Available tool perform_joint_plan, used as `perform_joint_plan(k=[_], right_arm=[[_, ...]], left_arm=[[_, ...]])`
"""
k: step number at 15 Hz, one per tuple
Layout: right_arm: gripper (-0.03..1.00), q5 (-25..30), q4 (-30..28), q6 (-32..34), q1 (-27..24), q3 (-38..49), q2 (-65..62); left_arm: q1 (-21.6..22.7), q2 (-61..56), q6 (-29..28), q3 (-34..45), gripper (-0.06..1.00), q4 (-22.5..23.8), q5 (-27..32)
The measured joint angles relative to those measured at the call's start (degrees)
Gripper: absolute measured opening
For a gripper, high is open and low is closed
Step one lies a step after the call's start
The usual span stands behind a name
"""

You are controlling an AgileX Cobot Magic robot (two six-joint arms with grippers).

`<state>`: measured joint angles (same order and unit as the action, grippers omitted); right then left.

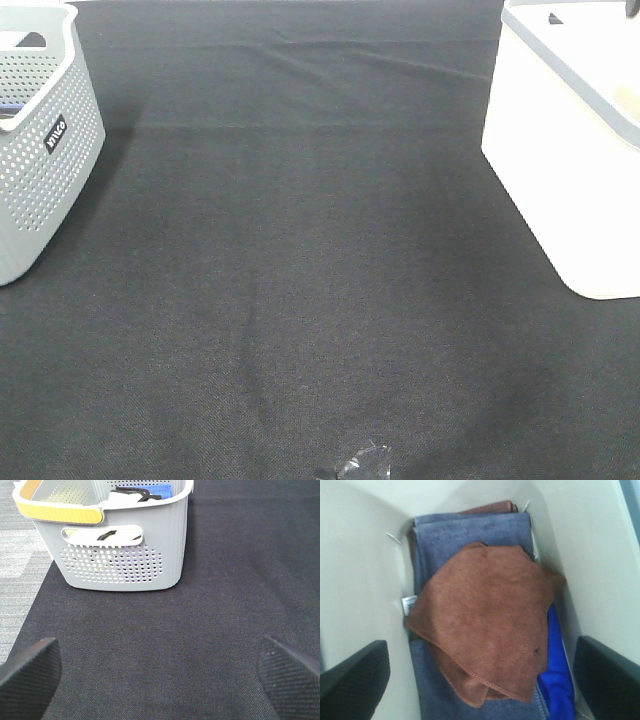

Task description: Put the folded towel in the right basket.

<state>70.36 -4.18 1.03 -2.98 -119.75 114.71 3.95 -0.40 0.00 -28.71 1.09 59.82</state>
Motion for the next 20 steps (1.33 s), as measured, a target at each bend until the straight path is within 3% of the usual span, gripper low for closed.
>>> perform_joint_plan(k=[2,4,7,8,9,10,12,15,18,20], right_arm=[[0.96,-0.3,0.2,0.2,3.3,2.6,-6.2],[0.96,-0.4,-0.1,1.7,8.1,10.4,-15.0],[0.97,-0.9,-4.2,7.1,12.8,29.6,-33.6],[0.97,-3.2,-4.9,9.3,13.9,40.6,-44.7],[0.97,-4.5,-4.9,9.6,14.0,48.0,-52.8],[0.97,-4.5,-4.9,9.6,14.0,48.0,-52.8],[0.97,-7.0,-4.7,9.6,14.1,63.6,-70.0],[0.97,-8.3,-4.0,9.6,14.1,78.3,-97.1],[0.97,-8.4,-3.9,9.6,14.1,85.9,-113.4],[0.96,-8.4,-3.9,7.3,14.1,88.1,-114.9]], left_arm=[[0.0,0.0,0.0,0.0,0.99,0.0,0.0],[0.0,0.0,0.0,0.0,0.99,0.0,0.0],[0.0,0.0,0.0,0.0,0.99,0.0,0.0],[0.0,0.0,0.0,0.0,0.99,0.0,0.0],[0.0,0.0,0.0,0.0,0.99,0.0,0.0],[0.0,0.0,0.0,0.0,0.99,0.0,0.0],[0.0,0.0,0.0,0.0,0.99,0.0,0.0],[0.0,0.0,0.0,0.0,0.99,0.0,0.0],[0.0,0.0,0.0,0.0,0.99,0.0,0.0],[0.0,0.0,0.0,0.0,0.99,0.0,0.0]])
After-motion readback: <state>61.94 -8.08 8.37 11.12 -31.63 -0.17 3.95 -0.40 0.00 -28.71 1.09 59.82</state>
